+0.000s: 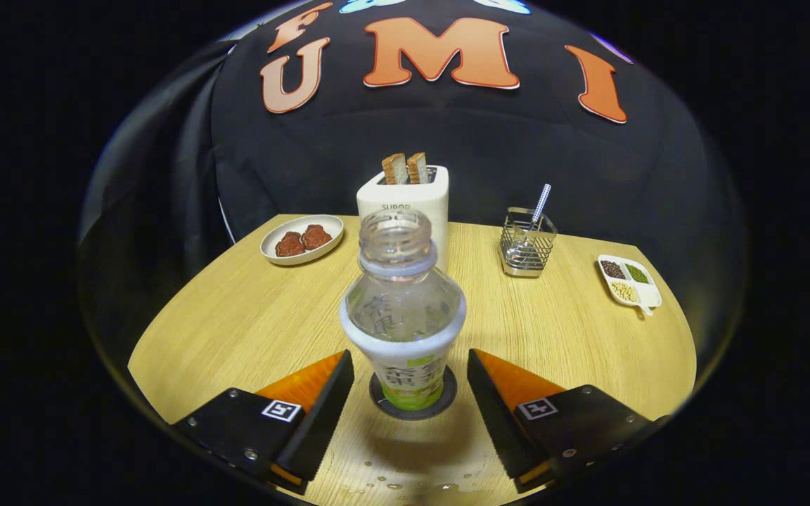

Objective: Take the bottle from table, then pour the juice into the cup, finally place the bottle on the coaster

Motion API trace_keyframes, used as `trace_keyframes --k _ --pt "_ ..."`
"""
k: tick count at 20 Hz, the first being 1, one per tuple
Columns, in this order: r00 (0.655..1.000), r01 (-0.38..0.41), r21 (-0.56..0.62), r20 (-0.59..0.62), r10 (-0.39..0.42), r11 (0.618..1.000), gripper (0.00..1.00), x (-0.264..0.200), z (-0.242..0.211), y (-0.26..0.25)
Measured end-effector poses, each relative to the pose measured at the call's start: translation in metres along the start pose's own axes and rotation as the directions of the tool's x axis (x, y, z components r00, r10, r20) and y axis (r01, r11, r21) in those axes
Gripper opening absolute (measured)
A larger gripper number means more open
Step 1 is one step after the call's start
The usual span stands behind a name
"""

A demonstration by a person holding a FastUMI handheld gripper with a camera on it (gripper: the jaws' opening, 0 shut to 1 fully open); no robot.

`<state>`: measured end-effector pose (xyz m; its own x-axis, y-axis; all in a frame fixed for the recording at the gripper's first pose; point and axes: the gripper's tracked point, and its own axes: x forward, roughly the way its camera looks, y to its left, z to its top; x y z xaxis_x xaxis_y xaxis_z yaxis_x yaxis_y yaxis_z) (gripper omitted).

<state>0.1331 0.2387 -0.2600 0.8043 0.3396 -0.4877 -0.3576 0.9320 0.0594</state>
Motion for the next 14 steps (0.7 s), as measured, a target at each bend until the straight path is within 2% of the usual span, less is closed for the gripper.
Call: trace_keyframes --k 6,10,14 --pt "0.998 0.025 0.017 0.065 -0.026 1.000 0.98 -0.065 0.032 -0.018" --pt "0.986 0.098 -0.045 0.143 -0.091 0.994 0.97 -0.132 0.075 -0.049" --pt "0.974 0.133 -0.029 0.190 -0.125 0.991 0.97 -0.201 0.105 -0.073"
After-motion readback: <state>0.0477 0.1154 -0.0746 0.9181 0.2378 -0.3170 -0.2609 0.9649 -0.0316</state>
